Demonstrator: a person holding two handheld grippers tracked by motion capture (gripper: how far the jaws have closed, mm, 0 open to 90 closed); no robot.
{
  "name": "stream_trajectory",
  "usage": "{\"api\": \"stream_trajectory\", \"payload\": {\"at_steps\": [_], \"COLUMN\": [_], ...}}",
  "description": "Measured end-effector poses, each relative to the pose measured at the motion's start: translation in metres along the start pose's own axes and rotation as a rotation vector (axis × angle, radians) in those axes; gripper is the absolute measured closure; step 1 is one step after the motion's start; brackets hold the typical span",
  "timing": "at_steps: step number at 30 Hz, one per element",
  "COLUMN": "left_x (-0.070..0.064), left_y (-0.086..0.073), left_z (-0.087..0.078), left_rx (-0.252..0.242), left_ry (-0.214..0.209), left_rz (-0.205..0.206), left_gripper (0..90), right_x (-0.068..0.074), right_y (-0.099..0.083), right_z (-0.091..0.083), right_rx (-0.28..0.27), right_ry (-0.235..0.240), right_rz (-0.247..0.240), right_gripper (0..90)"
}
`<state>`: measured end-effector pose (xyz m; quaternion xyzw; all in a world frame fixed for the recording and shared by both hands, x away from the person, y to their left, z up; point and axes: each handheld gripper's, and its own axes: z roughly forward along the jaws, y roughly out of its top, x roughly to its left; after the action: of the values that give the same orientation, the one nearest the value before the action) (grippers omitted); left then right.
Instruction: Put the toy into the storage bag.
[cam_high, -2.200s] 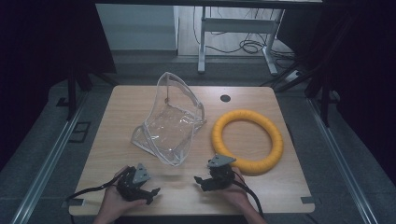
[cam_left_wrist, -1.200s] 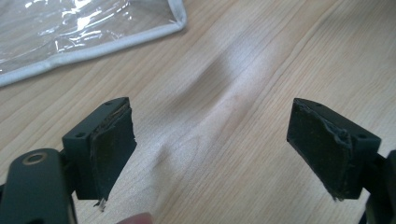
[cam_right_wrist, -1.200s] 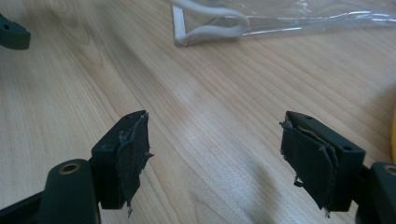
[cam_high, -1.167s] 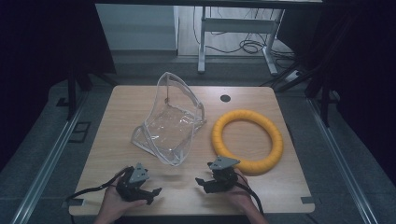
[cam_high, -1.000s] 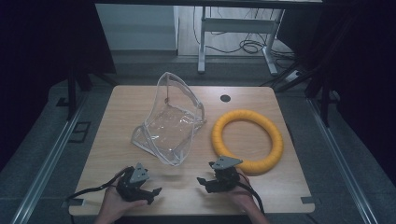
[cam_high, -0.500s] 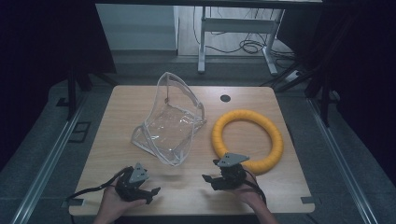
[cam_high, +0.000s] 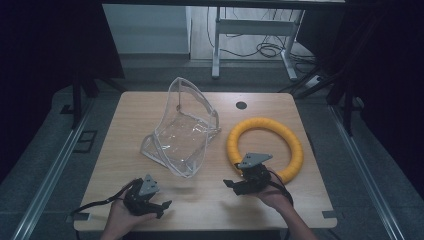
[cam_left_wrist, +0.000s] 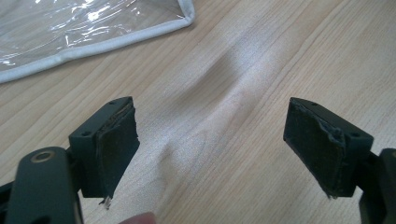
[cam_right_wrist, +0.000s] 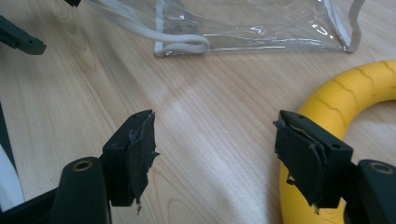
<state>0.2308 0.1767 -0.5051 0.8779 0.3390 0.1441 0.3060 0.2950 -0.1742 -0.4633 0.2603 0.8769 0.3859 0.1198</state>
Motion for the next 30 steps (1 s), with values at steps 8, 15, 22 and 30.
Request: {"api": "stream_trajectory", "payload": {"at_steps": [8,15,22,30], "left_x": [-0.003,-0.008,-0.008,-0.007], "left_y": [0.0,0.004,0.003,0.002], "left_z": [0.007,0.008,0.009,0.008], "left_rx": [0.013,0.029,0.034,0.034], "left_ry": [-0.019,0.0,-0.001,0.004], "left_rz": [0.001,0.033,0.04,0.039], "left_gripper": [16.9,16.9,16.9,16.9], "right_x": [-0.011,-0.021,-0.031,-0.042], "right_y": [0.011,0.021,0.02,0.014], "right_z": [-0.005,-0.006,-0.007,-0.009], "right_rx": [0.053,0.108,0.174,0.251], "right_ry": [-0.001,0.012,0.005,-0.007], "right_rz": [-0.025,-0.041,-0.036,-0.021], "right_gripper": [29.2,29.6,29.5,29.0]}}
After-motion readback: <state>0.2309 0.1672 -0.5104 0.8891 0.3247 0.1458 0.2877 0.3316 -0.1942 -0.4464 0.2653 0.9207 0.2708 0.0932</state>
